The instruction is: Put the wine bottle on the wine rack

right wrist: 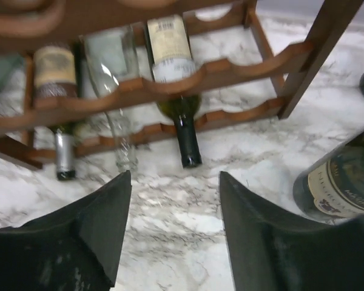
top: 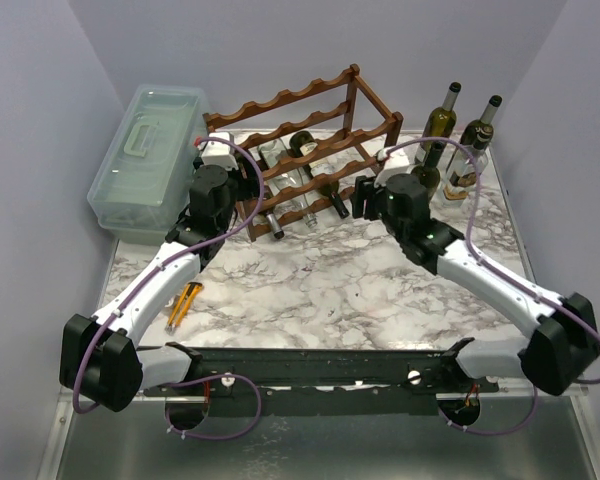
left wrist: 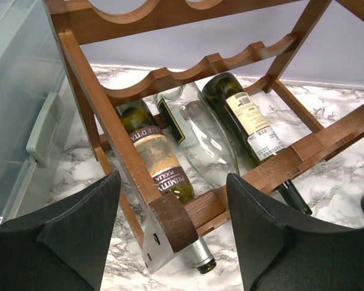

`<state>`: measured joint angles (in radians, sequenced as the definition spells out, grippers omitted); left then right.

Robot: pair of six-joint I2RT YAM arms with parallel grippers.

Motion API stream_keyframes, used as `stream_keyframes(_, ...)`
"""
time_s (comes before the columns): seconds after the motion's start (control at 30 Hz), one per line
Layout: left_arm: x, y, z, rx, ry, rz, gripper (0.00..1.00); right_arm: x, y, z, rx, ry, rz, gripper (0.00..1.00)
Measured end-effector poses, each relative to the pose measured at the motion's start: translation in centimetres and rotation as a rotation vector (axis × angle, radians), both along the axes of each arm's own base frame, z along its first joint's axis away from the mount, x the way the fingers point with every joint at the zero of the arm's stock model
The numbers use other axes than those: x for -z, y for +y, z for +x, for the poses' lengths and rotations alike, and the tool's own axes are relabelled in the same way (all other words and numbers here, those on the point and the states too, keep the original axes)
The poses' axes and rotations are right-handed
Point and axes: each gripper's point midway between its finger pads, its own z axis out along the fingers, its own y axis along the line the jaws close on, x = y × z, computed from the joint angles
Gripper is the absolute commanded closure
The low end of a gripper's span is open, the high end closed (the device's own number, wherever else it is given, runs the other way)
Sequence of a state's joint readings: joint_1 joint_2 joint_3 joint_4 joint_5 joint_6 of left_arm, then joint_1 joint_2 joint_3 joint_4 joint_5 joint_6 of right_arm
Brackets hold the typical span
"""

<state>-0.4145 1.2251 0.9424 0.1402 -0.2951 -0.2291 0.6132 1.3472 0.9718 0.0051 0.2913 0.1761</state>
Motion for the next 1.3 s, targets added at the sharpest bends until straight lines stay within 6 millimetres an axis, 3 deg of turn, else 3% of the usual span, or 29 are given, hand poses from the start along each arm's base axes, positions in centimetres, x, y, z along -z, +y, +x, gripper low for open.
stream_keyframes(0.17, 0.3, 0.0, -0.1, 0.000, 0.010, 0.005, 0.25, -7.5, -1.9, -1.5, 0.044, -0.151, 0.098, 0.20)
stream_keyframes(0.3, 0.3, 0.0, -0.1, 0.000, 0.011, 0.006, 0.24, -12.1, -3.6, -1.9, 0.110, -0.219, 0.129, 0.16)
stream_keyframes(0.4, 0.3, 0.0, -0.1, 0.002, 0.011, 0.005, 0.23, -14.7, -4.8, -1.9, 0.173, -0.245, 0.135, 0.06)
stream_keyframes(0.5, 0.3, -0.2, -0.2, 0.007, 0.012, 0.005, 0.23, -15.8, -6.6, -1.9, 0.260, -0.252, 0.123, 0.00)
stream_keyframes(0.6, 0.3, -0.4, -0.2, 0.012, 0.012, 0.006, 0.23, -15.9, -8.7, -1.4, 0.339, -0.227, 0.099, 0.00)
stream_keyframes(0.73, 0.3, -0.5, -0.3, 0.014, 0.011, 0.007, 0.23, -15.6, -12.4, 0.9, 0.457, -0.158, 0.089, 0.00)
stream_keyframes(0.83, 0.1, -0.6, -0.4, 0.016, 0.008, 0.006, 0.24, -14.2, -14.5, 2.3, 0.530, -0.096, 0.071, 0.00)
stream_keyframes(1.03, 0.1, -0.8, -0.5, 0.020, 0.007, 0.005, 0.24, -9.6, -15.7, 3.6, 0.559, 0.057, 0.029, 0.06)
stream_keyframes(1.3, 0.1, -1.0, -0.6, 0.026, 0.007, 0.005, 0.25, -6.1, -16.3, 5.4, 0.596, 0.145, -0.025, 0.12)
